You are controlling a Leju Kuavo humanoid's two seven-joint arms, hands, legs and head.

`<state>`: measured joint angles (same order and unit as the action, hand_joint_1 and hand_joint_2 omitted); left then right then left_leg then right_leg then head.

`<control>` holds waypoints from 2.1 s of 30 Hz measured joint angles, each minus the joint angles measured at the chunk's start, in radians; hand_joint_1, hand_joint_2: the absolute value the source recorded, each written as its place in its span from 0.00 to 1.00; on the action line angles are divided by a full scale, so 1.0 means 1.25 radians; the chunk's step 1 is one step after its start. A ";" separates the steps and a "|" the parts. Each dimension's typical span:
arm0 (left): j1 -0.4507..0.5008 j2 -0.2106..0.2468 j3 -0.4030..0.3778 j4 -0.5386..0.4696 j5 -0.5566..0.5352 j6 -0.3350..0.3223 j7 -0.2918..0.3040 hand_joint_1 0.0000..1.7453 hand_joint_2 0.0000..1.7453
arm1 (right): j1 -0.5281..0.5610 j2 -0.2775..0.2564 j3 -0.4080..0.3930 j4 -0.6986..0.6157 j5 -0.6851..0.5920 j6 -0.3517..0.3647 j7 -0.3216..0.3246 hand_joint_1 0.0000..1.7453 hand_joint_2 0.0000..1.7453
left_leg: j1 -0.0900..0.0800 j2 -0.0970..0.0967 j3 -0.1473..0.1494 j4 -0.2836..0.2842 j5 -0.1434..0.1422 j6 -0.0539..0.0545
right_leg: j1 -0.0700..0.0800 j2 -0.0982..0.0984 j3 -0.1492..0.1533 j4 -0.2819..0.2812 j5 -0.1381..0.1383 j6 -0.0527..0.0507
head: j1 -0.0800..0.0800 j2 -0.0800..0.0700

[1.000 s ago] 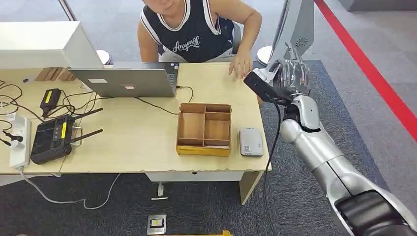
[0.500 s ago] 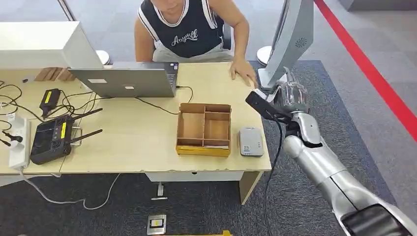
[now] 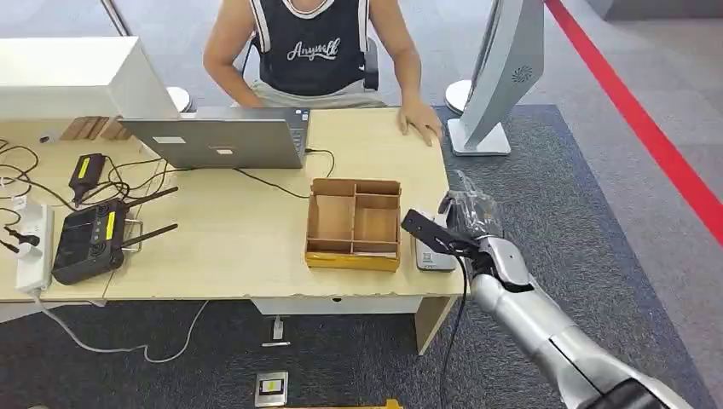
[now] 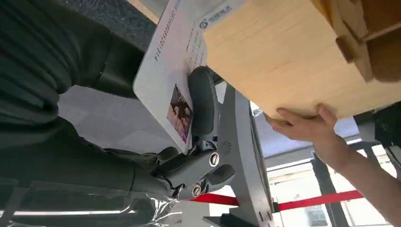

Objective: Pass the card to the sensor for recognition and then transmit it.

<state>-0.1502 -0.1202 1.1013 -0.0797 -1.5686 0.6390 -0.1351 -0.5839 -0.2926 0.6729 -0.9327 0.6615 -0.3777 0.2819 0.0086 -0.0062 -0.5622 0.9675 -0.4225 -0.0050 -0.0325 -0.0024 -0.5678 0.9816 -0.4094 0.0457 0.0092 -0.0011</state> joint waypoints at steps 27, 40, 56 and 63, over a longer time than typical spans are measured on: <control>-0.001 0.002 0.015 0.000 -0.001 0.000 0.003 0.00 0.00 | 0.014 0.049 0.056 0.071 -0.004 0.012 -0.003 1.00 1.00 | 0.000 0.000 0.000 0.000 0.000 0.000 | 0.000 0.000 0.000 0.000 0.000 0.000 | 0.000 0.000; 0.000 0.001 0.015 0.000 -0.002 -0.001 0.007 0.00 0.00 | 0.023 0.052 0.059 0.102 -0.027 -0.016 -0.009 1.00 1.00 | 0.000 0.001 0.001 0.000 0.000 0.000 | 0.000 0.000 0.000 0.000 0.000 0.000 | 0.000 0.000; -0.001 0.001 0.015 0.000 -0.002 0.000 0.007 0.00 0.00 | 0.009 0.067 0.057 0.122 -0.074 -0.018 -0.036 1.00 1.00 | 0.000 0.001 0.001 0.000 0.000 0.000 | 0.000 0.000 0.001 0.000 0.000 0.000 | 0.000 0.000; -0.001 0.002 0.015 0.000 -0.002 -0.001 -0.001 0.00 0.00 | -0.031 0.047 0.030 0.085 -0.097 -0.016 -0.023 1.00 1.00 | 0.000 0.001 0.001 0.000 0.000 0.000 | 0.000 0.000 0.001 0.000 0.000 0.000 | 0.000 0.000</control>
<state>-0.1510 -0.1183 1.1200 -0.0793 -1.5705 0.6374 -0.1358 -0.6223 -0.2334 0.7107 -0.8263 0.5398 -0.3975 0.2536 0.0087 -0.0051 -0.5611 0.9676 -0.4227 -0.0055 -0.0325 -0.0018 -0.5671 0.9812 -0.4089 0.0451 0.0095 -0.0011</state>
